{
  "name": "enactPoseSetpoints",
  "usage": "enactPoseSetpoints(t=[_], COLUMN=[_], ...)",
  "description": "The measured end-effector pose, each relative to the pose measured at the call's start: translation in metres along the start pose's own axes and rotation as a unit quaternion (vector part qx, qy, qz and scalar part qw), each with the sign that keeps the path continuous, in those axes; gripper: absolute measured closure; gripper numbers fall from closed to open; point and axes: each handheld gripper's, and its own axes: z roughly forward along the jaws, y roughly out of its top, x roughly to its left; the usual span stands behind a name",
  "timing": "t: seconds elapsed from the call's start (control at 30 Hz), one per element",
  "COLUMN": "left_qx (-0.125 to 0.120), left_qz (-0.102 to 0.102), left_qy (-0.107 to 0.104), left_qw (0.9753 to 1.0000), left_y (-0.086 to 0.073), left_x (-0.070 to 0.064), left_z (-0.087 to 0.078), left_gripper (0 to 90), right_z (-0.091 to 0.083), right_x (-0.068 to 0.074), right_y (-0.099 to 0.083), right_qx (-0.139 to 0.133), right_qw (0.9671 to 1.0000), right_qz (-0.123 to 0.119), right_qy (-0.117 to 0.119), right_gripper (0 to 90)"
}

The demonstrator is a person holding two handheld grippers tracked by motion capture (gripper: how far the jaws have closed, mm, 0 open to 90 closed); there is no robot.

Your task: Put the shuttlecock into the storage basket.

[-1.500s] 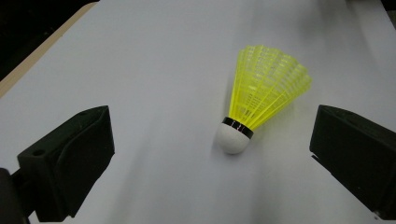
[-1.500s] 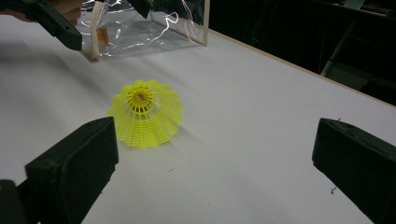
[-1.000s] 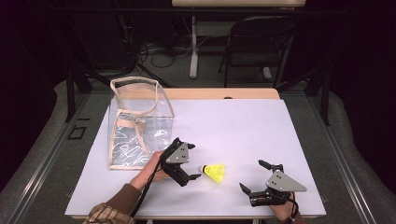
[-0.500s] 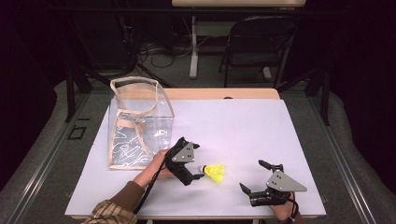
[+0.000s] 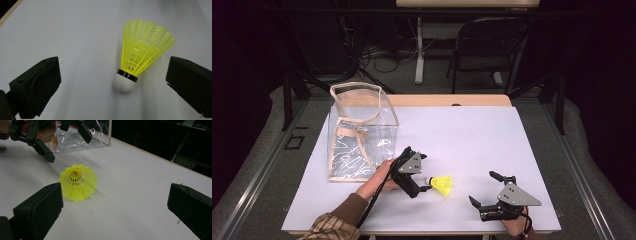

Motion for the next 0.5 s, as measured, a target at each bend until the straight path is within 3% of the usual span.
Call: enactPoseSetpoints(t=[0.3, 0.5], left_qx=[0.014, 0.039], left_qz=[0.010, 0.027], left_qy=[-0.003, -0.021], left_qw=[0.9998, 0.9986], left_y=[0.000, 0.003], left_x=[0.000, -0.003], left_z=[0.004, 0.013], left_gripper=[0.0, 0.1], right_z=[0.000, 0.000], right_x=[0.000, 0.000], right_y=[0.000, 0.000], right_qx=[0.000, 0.001], right_qw=[1.0000, 1.0000], right_qz=[-0.001, -0.001], right_qy=[0.001, 0.001], right_gripper=[0.0, 0.0])
